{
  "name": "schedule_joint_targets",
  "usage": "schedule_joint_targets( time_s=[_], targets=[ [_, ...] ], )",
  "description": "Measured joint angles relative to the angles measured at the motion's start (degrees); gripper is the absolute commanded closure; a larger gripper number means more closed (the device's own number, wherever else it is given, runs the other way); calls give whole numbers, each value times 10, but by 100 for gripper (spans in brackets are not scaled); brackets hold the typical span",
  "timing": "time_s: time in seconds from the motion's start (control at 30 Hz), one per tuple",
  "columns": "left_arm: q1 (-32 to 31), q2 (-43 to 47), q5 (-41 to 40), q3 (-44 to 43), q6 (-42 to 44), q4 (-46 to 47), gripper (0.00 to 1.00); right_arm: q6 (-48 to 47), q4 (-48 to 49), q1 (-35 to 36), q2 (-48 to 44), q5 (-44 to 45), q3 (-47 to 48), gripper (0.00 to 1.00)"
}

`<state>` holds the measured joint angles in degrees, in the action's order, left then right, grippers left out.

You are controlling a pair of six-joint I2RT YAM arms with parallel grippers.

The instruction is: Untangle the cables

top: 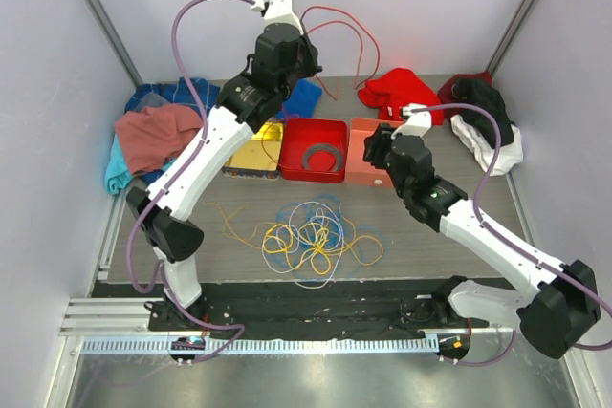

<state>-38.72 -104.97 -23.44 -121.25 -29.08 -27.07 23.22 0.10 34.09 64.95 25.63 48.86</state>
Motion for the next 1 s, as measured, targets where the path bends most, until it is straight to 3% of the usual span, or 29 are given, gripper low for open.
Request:
schedule_joint_targets(
  time_s=[0.13, 0.43, 1.0],
  targets=[
    [-8, -4, 28, -20, -25, 15, 100, 8, -2, 0, -26, 12, -11, 49],
    [-10, -32, 136, 31, -126, 68, 100, 10, -11, 0, -65, 31, -37, 49],
    [-2, -64, 319, 115, -352, 378, 100, 30, -47, 0, -190, 44, -82, 50]
  ],
)
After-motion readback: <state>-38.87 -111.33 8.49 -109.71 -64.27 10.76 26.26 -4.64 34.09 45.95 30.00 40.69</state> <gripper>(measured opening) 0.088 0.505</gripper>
